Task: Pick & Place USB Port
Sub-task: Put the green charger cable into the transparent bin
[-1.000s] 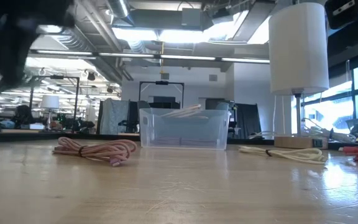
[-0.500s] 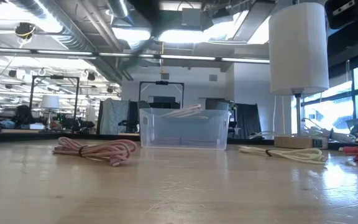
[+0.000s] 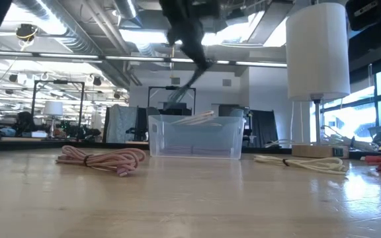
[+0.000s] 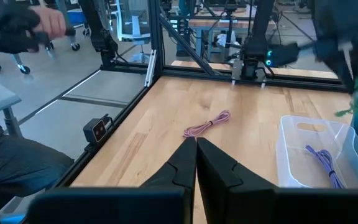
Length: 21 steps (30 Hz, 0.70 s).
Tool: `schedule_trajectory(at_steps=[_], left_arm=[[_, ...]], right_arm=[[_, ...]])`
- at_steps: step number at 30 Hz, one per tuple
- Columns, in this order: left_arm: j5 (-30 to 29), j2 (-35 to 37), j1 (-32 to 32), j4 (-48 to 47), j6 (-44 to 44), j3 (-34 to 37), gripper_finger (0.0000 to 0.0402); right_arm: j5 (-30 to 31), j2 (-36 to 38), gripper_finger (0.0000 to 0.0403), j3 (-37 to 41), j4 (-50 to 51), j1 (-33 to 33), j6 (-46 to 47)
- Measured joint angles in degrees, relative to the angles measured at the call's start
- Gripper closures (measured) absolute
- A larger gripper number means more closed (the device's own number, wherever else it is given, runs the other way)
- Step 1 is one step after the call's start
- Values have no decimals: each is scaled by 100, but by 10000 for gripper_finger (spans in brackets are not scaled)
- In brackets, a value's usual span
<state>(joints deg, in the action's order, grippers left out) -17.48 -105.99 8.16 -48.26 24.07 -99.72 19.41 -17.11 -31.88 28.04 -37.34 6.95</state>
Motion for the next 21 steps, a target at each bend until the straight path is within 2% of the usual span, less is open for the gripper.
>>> schedule_trajectory(at_steps=[9, 21], left_arm=[[160, -773, 53, 105, 118, 0, 398], [279, -1345, 51, 176, -317, 0, 398]], right_arm=[[-1, -6, 386, 0, 11, 0, 1], [-1, -1, 386, 0, 7, 2, 3]])
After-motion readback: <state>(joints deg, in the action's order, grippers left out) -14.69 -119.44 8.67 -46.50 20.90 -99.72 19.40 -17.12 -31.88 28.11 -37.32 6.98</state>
